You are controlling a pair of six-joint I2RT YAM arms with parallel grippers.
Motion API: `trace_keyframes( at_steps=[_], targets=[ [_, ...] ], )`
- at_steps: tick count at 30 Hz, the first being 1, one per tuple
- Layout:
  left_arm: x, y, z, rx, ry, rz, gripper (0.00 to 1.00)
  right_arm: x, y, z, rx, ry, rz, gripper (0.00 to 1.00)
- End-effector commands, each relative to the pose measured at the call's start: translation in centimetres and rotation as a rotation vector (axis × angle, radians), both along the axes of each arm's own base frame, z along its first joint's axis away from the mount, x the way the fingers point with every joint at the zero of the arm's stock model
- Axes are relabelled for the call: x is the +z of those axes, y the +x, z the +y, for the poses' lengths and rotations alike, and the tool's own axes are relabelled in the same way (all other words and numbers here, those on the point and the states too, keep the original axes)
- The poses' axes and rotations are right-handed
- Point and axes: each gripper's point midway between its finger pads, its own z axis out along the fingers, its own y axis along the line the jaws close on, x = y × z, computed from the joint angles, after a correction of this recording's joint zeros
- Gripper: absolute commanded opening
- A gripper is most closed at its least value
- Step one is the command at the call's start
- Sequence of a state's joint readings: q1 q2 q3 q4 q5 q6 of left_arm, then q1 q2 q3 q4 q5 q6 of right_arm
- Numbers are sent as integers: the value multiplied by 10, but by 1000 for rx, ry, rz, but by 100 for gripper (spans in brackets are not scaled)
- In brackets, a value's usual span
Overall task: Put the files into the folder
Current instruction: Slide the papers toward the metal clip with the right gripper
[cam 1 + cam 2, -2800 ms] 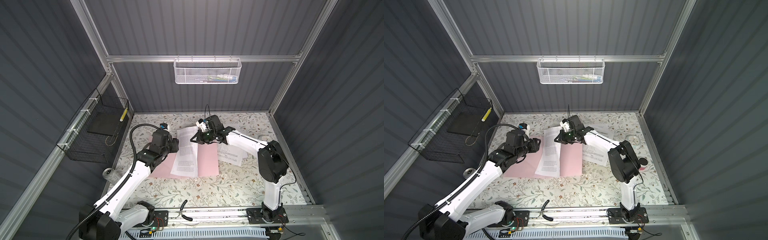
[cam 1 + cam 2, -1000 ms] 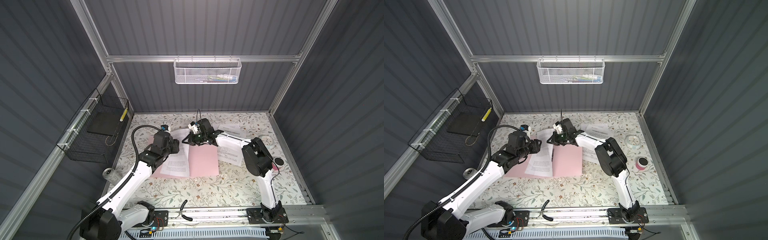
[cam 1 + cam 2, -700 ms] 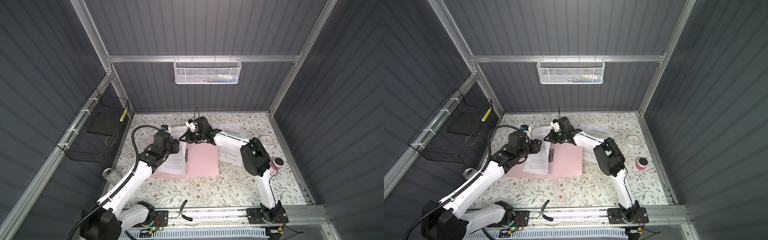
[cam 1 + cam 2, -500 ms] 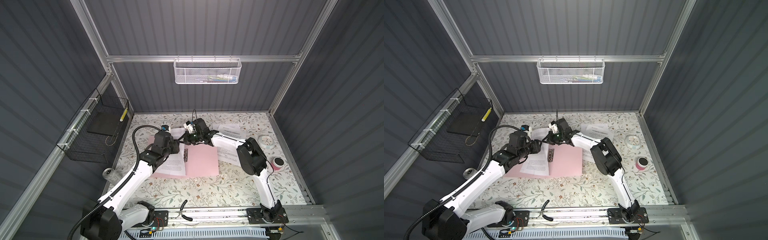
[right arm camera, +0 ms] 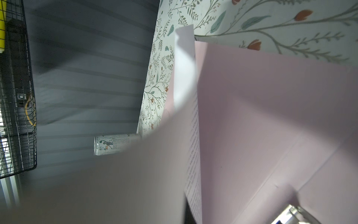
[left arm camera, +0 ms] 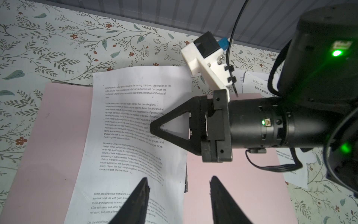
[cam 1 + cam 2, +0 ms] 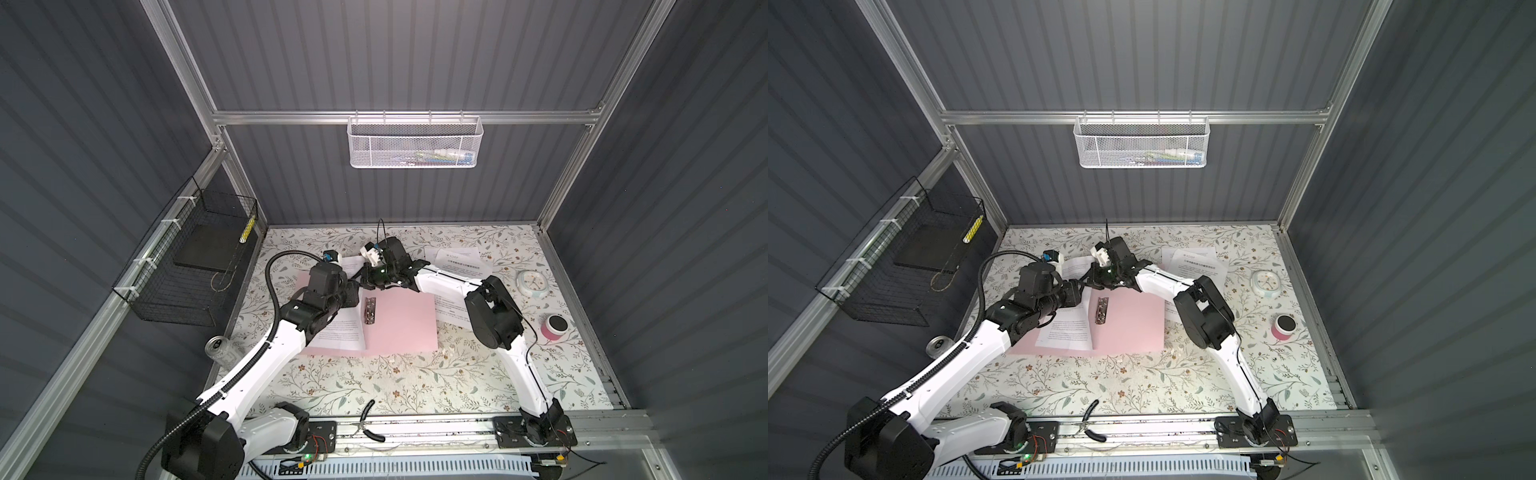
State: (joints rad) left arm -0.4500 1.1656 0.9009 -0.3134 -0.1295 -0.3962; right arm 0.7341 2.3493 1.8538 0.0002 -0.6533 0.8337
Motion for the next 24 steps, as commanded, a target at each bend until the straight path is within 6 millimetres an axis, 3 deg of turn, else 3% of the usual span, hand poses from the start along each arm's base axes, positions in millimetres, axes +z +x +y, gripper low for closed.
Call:
trace_keyframes(
  at_steps=[1, 24],
  targets=[
    [-5, 2, 0, 0, 6, 21, 52, -8, -2, 8, 24, 6, 7, 0],
    [-10, 6, -7, -15, -20, 30, 54, -27, 4, 34, 77, 58, 25, 0]
  ],
)
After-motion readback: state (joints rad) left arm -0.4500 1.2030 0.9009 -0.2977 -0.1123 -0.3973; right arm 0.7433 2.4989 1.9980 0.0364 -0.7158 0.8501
